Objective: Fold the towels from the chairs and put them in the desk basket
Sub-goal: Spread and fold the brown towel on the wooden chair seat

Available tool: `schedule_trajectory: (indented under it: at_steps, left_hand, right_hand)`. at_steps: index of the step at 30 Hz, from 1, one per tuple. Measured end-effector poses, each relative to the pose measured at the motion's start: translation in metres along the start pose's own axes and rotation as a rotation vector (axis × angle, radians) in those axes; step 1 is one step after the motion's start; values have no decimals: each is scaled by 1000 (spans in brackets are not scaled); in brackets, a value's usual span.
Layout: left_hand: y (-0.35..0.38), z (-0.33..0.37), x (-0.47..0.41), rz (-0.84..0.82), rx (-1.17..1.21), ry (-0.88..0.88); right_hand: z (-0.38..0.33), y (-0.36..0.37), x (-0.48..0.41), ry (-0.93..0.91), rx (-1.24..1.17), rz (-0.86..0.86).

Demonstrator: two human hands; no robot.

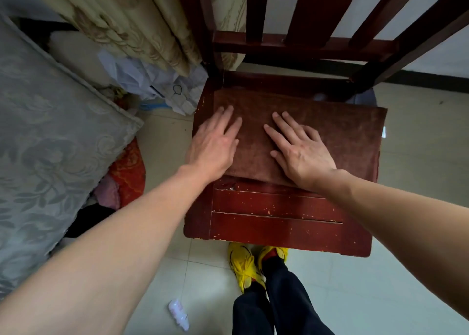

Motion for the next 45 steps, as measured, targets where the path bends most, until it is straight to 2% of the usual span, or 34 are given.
schedule_trajectory:
  at_steps: [2, 5, 7, 10, 15, 18, 20, 23, 26, 29, 31, 33, 35, 37, 43, 45]
  left_hand:
    - [5, -22, -12, -38, -46, -112]
    - [-8, -30, -19, 30, -80, -241]
    - [-17, -3, -20, 120, -79, -181]
    - [7, 35, -18, 72, -76, -34]
    - [28, 28, -16, 56, -159, -75]
    - [28, 30, -17, 50, -169, -74]
    - [27, 30, -17, 41, -183, -83]
    - [25, 30, -15, 41, -196, -99]
    - [26, 29, -7, 44, -167, -121]
    - [28, 23, 6, 25, -190, -147]
    - [29, 22, 10, -6, -216, -152]
    - [27, 25, 10, -32, -224, -159]
    - [25, 28, 8, -52, -211, -175]
    - [22, 30, 9, -57, -194, -181]
    - [17, 32, 10, -70, -140, -185]
    - [16, 31, 10, -82, -132, -183]
  right_hand:
    - [2, 3, 1, -1, 13, 9]
    - [1, 4, 1, -7, 20, 26]
    - [-2, 3, 0, -4, 7, 39]
    - [33, -3, 10, 154, -34, 86]
    - [149, -1, 63, 359, -5, 57]
    - [196, -3, 88, 571, -65, 41]
    - [192, -12, 90, 616, -77, 105]
    - [151, -20, 90, 521, -97, 216]
    - [130, 15, 121, 497, -85, 112]
    - [146, 43, 163, 619, -118, 21]
    - [153, 39, 174, 682, -126, 37]
    - [151, 20, 170, 686, -131, 139]
    - [143, 0, 160, 692, -217, 277]
    - [141, -6, 151, 797, -429, 317]
    - [147, 8, 142, 1211, -739, 131]
    - [145, 15, 138, 1251, -980, 128]
Point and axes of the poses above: each hand's wrist, its own x-axis away from the middle knuckle, its own y-axis out of the palm, z = x × y, the point moved 10 cm from there along -x, towards the middle knuckle, and after that the axes turned 1 degree about -z, right-handed, at the moved point
